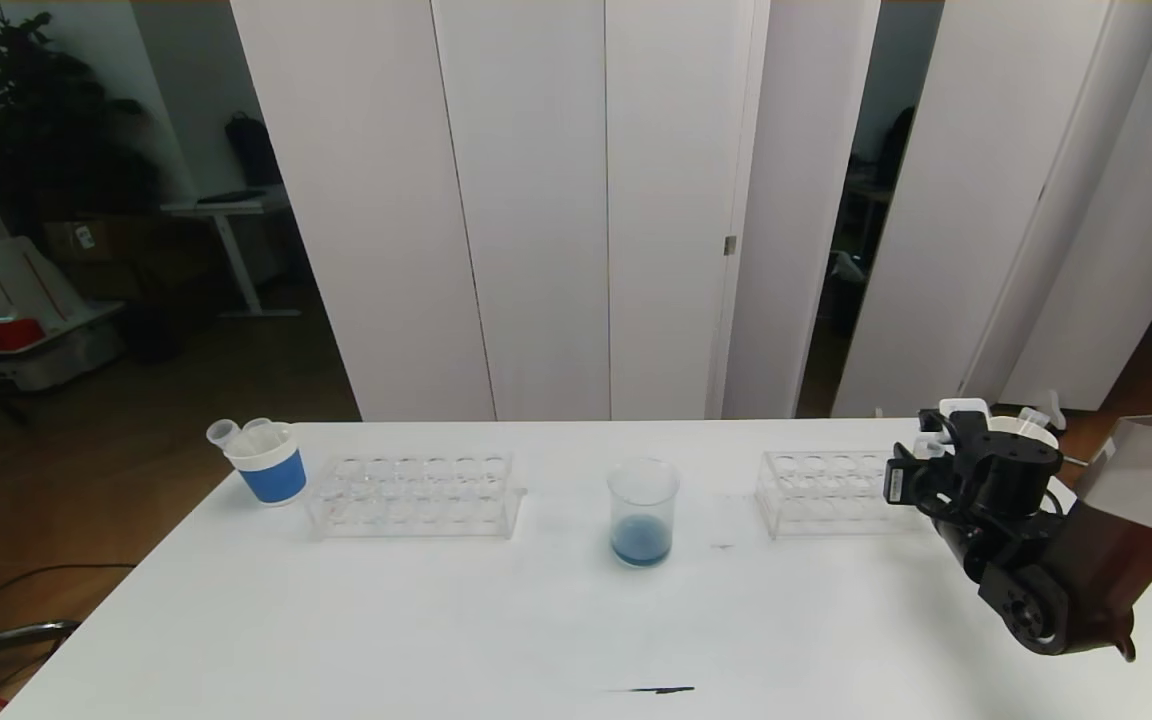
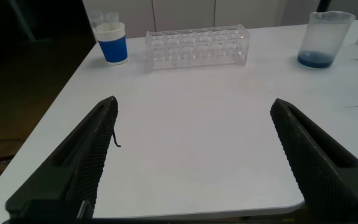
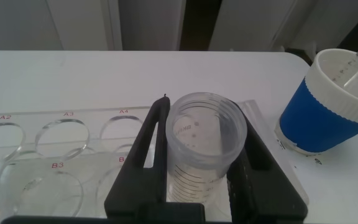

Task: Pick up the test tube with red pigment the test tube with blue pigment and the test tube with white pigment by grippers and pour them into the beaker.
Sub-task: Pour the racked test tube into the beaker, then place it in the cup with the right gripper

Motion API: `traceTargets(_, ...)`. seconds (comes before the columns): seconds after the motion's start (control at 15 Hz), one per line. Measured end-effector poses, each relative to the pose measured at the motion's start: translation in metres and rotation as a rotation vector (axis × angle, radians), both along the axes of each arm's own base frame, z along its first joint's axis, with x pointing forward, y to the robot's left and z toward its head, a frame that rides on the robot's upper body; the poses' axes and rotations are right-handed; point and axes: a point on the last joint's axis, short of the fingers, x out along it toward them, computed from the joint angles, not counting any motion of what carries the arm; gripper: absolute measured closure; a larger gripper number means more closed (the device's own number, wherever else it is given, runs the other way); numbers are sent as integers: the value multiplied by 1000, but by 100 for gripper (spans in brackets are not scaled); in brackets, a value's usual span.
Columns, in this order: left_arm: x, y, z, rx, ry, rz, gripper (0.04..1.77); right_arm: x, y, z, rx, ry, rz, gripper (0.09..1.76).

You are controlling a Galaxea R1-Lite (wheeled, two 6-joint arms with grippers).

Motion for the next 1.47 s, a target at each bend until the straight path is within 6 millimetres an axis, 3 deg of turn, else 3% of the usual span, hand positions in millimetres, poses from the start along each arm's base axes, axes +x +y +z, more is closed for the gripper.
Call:
traceTargets(0.73,0,0,0,0,0,0,6,-3,0,12,8,-22,5,125)
traceTargets(1.07,0,0,0,0,0,0,6,-10,-1,44,30,-32,7,125)
traceTargets(1.47,0,0,0,0,0,0,6,3,5,101,48,-4,111,125)
